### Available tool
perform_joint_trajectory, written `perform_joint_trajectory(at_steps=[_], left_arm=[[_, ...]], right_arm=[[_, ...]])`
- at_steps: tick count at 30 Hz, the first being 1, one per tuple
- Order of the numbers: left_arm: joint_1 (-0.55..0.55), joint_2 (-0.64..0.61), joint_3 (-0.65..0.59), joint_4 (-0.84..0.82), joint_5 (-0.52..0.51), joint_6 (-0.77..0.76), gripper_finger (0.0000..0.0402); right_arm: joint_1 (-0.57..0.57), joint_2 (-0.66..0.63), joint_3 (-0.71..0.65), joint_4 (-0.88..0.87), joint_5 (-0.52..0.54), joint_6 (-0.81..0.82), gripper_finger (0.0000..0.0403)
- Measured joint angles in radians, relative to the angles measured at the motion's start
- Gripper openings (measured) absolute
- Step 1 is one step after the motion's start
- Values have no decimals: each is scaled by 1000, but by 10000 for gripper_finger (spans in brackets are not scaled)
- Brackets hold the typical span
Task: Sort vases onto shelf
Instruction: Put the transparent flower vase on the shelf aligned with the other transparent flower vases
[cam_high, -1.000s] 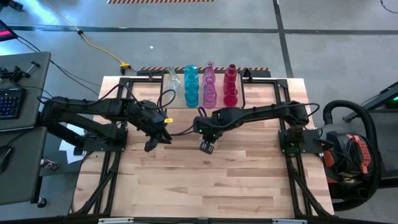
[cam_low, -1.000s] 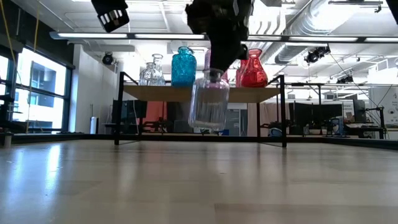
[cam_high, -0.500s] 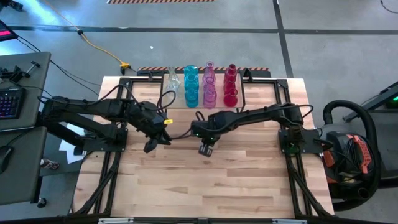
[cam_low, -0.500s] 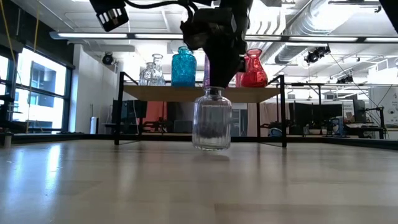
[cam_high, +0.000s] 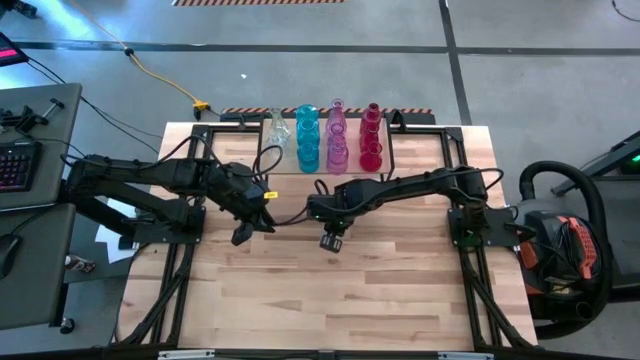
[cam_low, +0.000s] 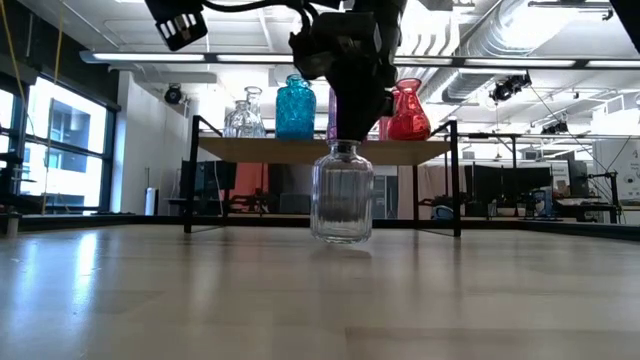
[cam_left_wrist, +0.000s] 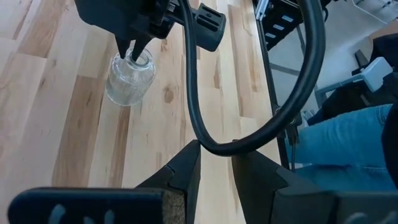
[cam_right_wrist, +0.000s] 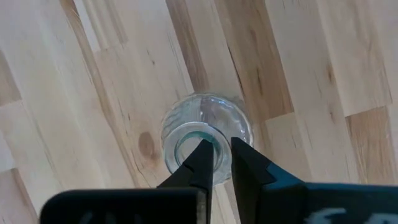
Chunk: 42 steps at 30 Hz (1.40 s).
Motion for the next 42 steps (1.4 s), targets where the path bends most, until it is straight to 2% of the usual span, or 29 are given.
perform_joint_trajectory(at_steps=[22, 26, 32, 42], left_arm=[[0, 0, 0, -30, 0, 0, 81], [0, 0, 0, -30, 0, 0, 81], [0, 0, 0, -30, 0, 0, 81], [0, 0, 0, -30, 0, 2, 81]], right_arm=[[-1, 14, 0, -16, -13, -5, 27], [-3, 15, 0, -17, -38, 3, 45], [-4, 15, 0, -27, -20, 6, 82], [-10, -27, 65, -110, -21, 23, 90]])
